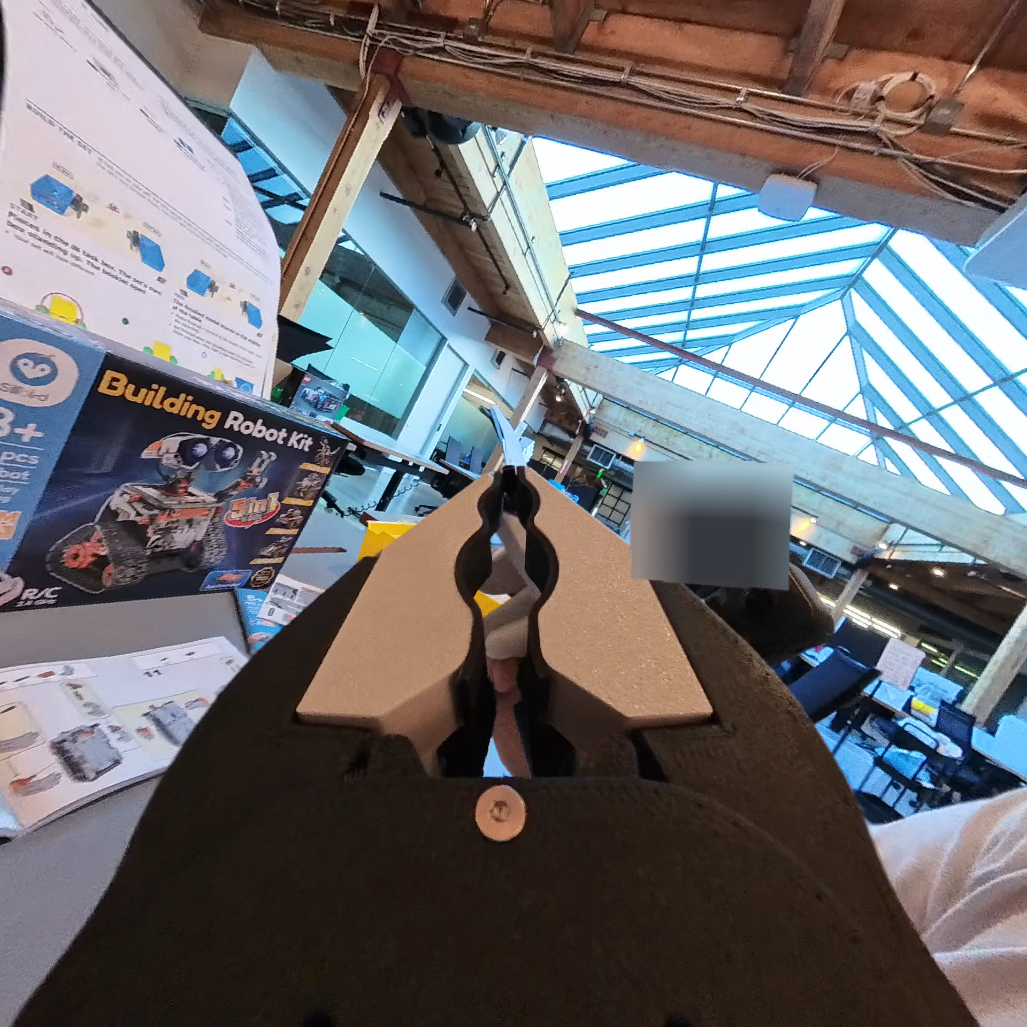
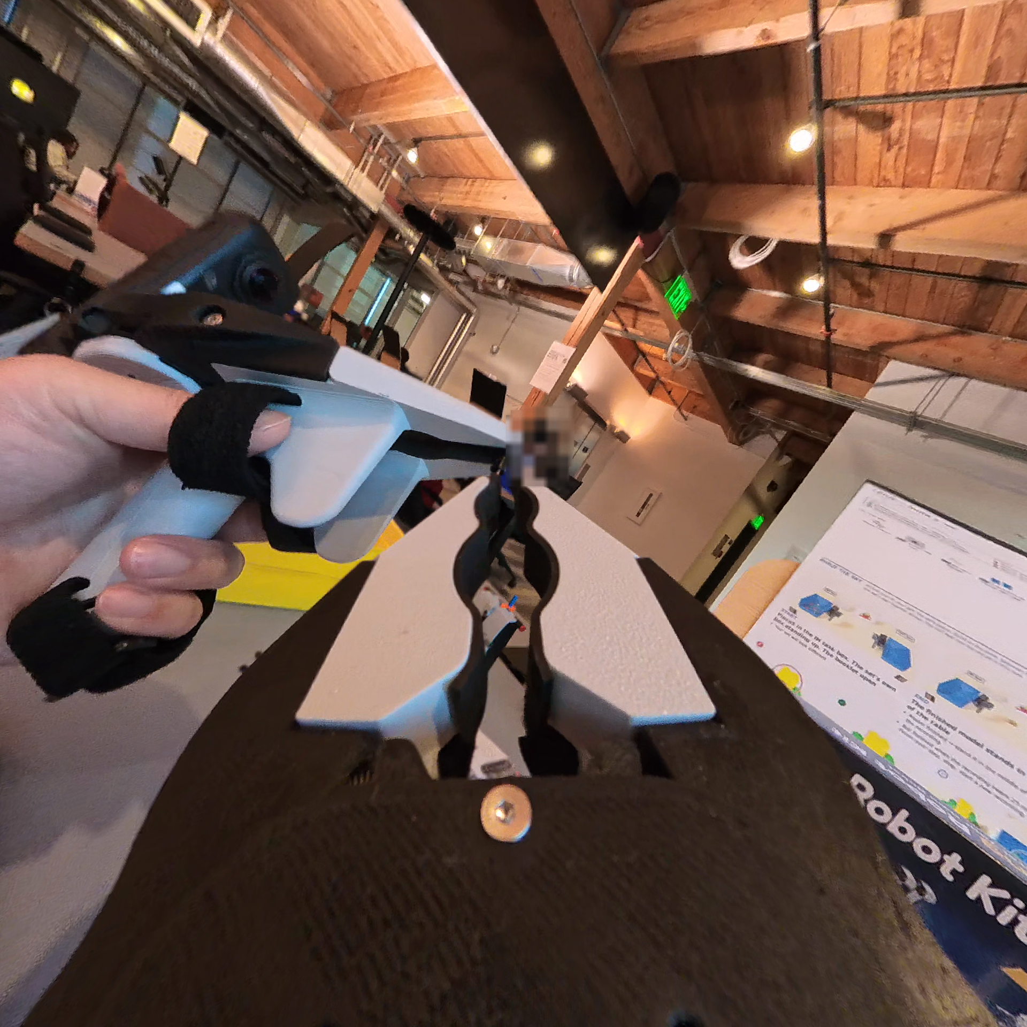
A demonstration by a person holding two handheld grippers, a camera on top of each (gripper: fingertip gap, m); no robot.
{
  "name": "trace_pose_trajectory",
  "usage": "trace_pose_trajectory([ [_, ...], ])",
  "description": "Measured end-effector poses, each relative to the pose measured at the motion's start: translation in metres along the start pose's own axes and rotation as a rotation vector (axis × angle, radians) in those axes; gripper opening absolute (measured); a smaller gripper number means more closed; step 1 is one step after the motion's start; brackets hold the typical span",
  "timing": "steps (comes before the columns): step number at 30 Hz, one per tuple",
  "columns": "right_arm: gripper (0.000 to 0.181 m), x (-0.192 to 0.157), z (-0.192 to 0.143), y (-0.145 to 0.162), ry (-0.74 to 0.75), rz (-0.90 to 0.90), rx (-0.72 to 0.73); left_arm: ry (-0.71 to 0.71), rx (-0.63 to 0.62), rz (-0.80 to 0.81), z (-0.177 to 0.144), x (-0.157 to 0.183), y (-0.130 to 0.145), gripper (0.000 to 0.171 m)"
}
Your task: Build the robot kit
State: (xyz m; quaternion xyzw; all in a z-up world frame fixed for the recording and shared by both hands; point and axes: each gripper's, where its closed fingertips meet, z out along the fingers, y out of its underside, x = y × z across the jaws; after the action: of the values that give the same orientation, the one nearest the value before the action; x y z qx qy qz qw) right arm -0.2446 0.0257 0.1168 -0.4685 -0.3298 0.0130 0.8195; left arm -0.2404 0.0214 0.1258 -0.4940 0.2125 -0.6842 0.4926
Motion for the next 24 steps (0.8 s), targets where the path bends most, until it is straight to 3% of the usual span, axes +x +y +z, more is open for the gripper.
trace_pose_trajectory([
  [6, 0.009, 0.016, -0.011, -0.008, 0.01, -0.01, 0.042, 0.064, -0.001, 0.009, 0.02, 0.005, 0.004, 0.001],
  [11, 0.003, 0.027, -0.016, -0.018, 0.011, -0.017, 0.057, 0.127, 0.015, 0.004, 0.031, 0.016, 0.001, 0.001],
  [21, 0.003, 0.059, -0.015, -0.046, -0.33, 0.049, 0.032, 0.244, -0.164, 0.25, 0.059, 0.04, -0.021, 0.002],
  [24, 0.004, 0.074, -0.02, -0.043, -0.43, 0.058, -0.066, 0.309, -0.267, 0.342, 0.071, 0.051, -0.037, 0.034],
])
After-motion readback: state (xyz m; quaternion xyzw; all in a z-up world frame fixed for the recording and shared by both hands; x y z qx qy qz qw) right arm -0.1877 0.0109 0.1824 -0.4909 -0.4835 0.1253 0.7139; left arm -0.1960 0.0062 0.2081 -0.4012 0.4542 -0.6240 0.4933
